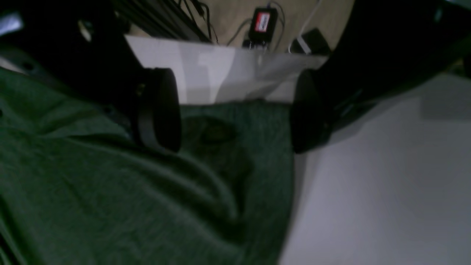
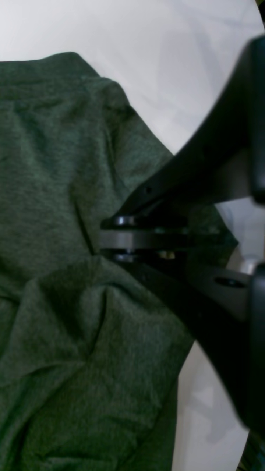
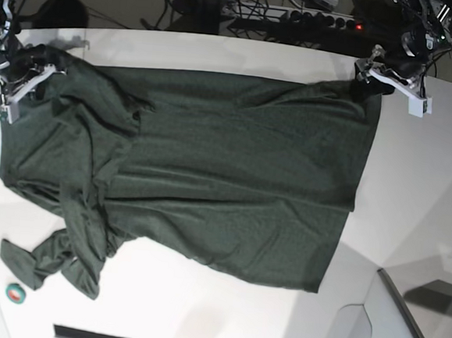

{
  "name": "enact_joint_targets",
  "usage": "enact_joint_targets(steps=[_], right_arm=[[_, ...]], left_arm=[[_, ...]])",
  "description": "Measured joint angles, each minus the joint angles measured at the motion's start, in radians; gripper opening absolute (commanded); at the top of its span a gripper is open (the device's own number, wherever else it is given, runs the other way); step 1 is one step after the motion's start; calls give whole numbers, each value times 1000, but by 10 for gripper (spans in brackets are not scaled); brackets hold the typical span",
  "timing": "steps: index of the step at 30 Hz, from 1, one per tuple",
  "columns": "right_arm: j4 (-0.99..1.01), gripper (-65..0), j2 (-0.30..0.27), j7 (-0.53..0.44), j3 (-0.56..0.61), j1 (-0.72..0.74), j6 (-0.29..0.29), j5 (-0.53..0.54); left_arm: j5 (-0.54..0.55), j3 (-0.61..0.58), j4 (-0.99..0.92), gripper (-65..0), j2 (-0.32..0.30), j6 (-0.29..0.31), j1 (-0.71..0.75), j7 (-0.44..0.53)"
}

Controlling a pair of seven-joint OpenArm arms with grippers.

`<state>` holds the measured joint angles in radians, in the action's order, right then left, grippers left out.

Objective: Layout the t-shirt on the table in an organized manner, then fold the t-shirt properly
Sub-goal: 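Pull both held shirt corners apart and away from the robot, then release the shirt corner with the left gripper and raise it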

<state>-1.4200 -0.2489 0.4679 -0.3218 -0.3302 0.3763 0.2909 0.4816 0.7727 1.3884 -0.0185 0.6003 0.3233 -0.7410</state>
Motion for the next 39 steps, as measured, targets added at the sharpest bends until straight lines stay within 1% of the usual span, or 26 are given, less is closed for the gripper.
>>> enact_joint_targets(steps=[1,3,6,9,10,18,22,24,26,27,28,30,32,35,39], right_arm=[[0,-635,0,0,0,0,0,0],[0,-636,0,0,0,0,0,0],[-1,-636,0,-2,0,-11,0,0],[-1,-636,0,2,0,-17,0,0],[-1,-636,0,1,0,-16,0,0],[-1,-636,0,0,0,-14,0,0],[-1,-636,0,0,0,-14,0,0],[-1,-636,0,0,0,-14,0,0],[-1,-636,0,0,0,-14,0,0],[-1,-636,0,0,0,-14,0,0],[-1,-636,0,0,0,-14,0,0],[-1,-636,0,0,0,-14,0,0],[-1,-636,0,0,0,-14,0,0],[-1,-636,0,0,0,-14,1,0],[-1,-636,0,0,0,-14,1,0]], left_arm=[[0,-6,-3,-270,2,0,5,21],[-4,-4,-5,-378,4,0,14,15],[-8,-1,-2,-522,4,-1,39,14],[-8,0,-1,-642,4,-1,52,11],[-11,0,-1,-650,4,-3,51,10],[-13,0,5,-650,5,-8,43,-3],[-11,-2,97,-650,5,-9,80,-3],[-13,-2,145,-650,9,-42,98,-10],[-11,-6,167,-650,13,-111,96,-11],[-10,-10,174,-650,12,-129,90,-11],[-8,-11,179,-650,13,-130,83,-10],[-11,-28,193,-650,13,-156,63,-16],[-7,-30,224,-650,13,-151,45,-73],[-10,-28,273,-650,10,-152,10,-124],[-13,-28,285,-650,10,-156,-55,-196]])
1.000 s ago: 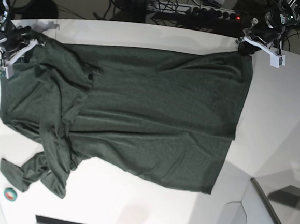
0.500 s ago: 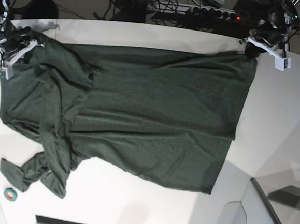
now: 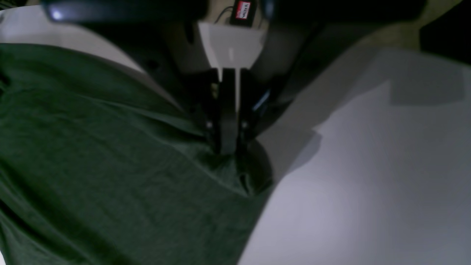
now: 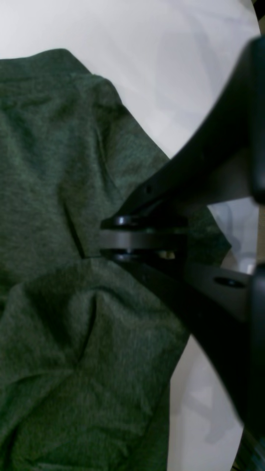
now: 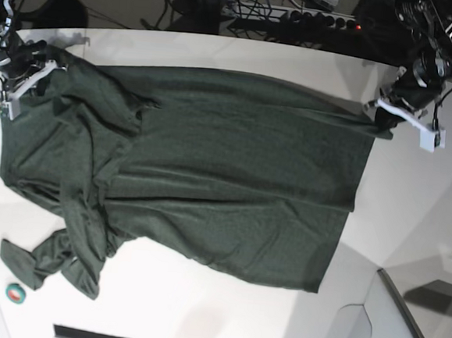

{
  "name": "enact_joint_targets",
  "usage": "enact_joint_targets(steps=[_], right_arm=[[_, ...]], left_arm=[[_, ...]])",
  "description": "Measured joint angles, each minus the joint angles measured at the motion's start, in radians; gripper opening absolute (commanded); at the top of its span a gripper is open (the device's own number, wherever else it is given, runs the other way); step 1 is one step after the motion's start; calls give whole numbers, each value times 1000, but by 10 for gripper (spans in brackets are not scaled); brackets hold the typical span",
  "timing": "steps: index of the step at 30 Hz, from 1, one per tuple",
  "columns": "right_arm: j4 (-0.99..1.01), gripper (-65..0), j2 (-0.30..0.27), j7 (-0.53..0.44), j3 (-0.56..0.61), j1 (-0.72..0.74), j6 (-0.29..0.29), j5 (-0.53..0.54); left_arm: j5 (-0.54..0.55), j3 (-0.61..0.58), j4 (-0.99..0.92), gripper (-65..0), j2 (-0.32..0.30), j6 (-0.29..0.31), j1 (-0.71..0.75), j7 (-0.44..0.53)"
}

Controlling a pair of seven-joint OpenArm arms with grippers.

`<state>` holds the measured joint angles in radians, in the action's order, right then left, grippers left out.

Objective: Layout the t-shirt on the table in an organized manner, then fold the t-shirt properly
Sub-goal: 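Release the shirt corner with the left gripper and raise it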

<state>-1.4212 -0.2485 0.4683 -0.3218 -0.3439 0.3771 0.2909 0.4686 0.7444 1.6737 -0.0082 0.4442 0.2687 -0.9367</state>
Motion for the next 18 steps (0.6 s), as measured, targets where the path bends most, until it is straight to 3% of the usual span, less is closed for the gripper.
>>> enact_joint_targets(steps=[9,18], right_arm=[[0,-636,0,0,0,0,0,0],[0,-636,31,0,-3,3,-1,0]], left_arm=[[0,-6,-15,-650,-4,-101,-70,-24],[-5,-8,-138,-650,-28,-128,-146,-25]])
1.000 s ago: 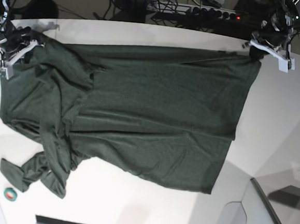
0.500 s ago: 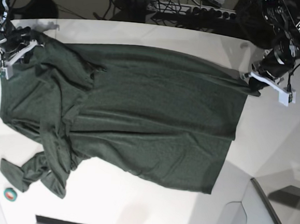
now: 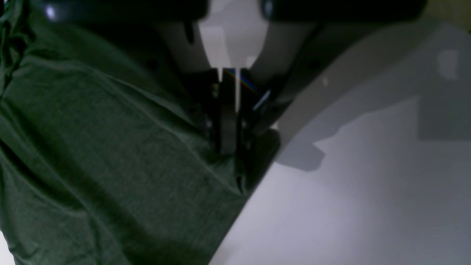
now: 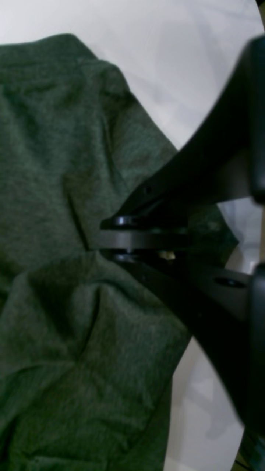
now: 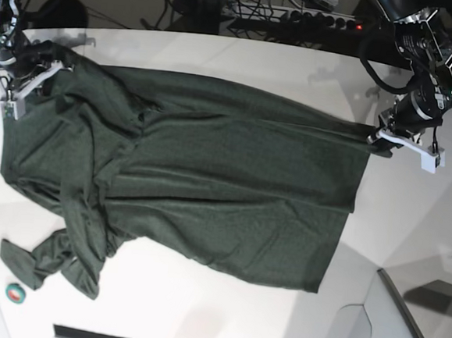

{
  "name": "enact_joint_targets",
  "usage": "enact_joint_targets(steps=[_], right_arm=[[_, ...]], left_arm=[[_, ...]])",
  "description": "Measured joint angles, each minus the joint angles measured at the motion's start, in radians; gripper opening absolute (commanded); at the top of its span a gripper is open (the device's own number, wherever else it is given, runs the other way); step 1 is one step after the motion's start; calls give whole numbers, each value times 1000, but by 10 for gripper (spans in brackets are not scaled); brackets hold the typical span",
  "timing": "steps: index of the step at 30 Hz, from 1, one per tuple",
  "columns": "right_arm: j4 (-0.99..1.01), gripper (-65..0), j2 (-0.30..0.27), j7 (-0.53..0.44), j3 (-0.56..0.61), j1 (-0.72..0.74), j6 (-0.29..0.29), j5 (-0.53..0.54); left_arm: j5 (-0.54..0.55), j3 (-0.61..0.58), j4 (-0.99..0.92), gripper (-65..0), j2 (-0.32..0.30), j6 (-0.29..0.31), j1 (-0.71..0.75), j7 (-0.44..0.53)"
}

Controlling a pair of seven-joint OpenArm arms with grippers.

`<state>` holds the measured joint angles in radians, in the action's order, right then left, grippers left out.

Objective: Layout the t-shirt on the table in an organized manner, then fold the t-shirt properly
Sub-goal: 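Release the shirt corner with the left gripper and raise it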

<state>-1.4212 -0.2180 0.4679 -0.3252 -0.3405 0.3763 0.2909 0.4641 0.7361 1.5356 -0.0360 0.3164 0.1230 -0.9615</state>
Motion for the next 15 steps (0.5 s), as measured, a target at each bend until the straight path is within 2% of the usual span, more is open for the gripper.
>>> enact_joint_targets(steps=[5,6,10,15], right_arm=[[-32,-626,-3,1,0,-10,0,-6],[-62,-615,-3,-3,0,-25,0,-4],[-172,-500,-6,-4,0,-119,6,-2],[-183,-483,-2,4,0,-159,6,-3]], left_arm=[[0,-47,-32,-650,-18,-26,-23,4],[0,-74,-36,-650,-29,-26,-23,3],[6,-106,-38,-650,-25,-37,-28,7],[4,-102,-38,-638,-34,-40,-22,5]])
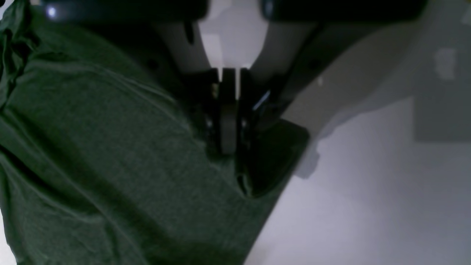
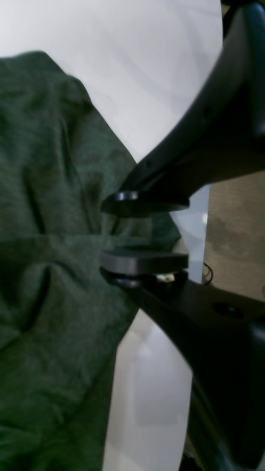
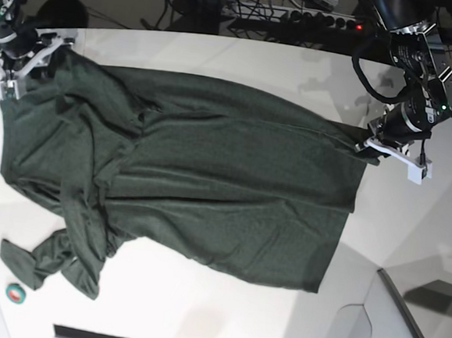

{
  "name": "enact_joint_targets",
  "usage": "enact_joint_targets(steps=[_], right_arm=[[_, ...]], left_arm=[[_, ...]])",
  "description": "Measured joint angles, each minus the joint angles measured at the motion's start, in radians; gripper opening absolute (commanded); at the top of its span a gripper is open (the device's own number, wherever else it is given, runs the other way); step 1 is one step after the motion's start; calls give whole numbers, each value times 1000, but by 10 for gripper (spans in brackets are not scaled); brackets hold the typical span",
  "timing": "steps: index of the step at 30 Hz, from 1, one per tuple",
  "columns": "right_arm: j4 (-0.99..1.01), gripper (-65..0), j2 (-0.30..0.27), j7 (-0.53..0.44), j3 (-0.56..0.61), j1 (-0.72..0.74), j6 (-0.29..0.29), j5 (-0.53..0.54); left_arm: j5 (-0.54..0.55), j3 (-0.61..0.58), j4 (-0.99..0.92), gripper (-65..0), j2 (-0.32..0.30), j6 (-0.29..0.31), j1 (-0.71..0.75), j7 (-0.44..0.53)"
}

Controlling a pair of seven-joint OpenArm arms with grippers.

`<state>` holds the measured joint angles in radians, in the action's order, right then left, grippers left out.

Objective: Layout the t-shirt on the table in an organized manner, then fold the t-shirt properly
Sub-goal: 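Release the shirt corner with the left gripper and raise it, then drag the held shirt corner with the right gripper along the table edge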

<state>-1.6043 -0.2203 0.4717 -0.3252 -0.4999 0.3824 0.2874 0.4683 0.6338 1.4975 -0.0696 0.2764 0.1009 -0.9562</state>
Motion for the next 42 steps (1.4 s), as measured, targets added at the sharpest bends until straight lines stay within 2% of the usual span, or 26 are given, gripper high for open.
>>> enact_joint_targets(steps=[4,6,8,12,17,21,32,37,42], right_arm=[[0,-480,-1,-7,0,-7,0,0],[0,-471,0,0,0,-11,0,0],[9,-432,-1,-2,0,-10,0,0],[48,-369,-2,-1,4,-11,0,0],[44,-372,-3,-1,5,-17,0,0],[42,-372,18,-3,9,-17,0,0],[47,-377,22,-3,47,-16,1,0],[52,-530,19,-4,46,-14,0,2],[115,-560,9,-3,43,8,0,0]], left_arm=[[0,3,2,-303,-8,-1,4,1],[3,21,2,-202,-8,0,5,-3],[3,55,3,-158,-11,0,4,-1],[0,119,4,-155,-23,0,5,-1],[7,145,4,-155,-43,9,21,-1],[-2,154,4,-155,-56,7,33,-2],[3,151,3,-155,-61,7,30,-2],[3,151,1,-155,-61,7,30,-2],[3,151,1,-155,-61,7,30,-2]])
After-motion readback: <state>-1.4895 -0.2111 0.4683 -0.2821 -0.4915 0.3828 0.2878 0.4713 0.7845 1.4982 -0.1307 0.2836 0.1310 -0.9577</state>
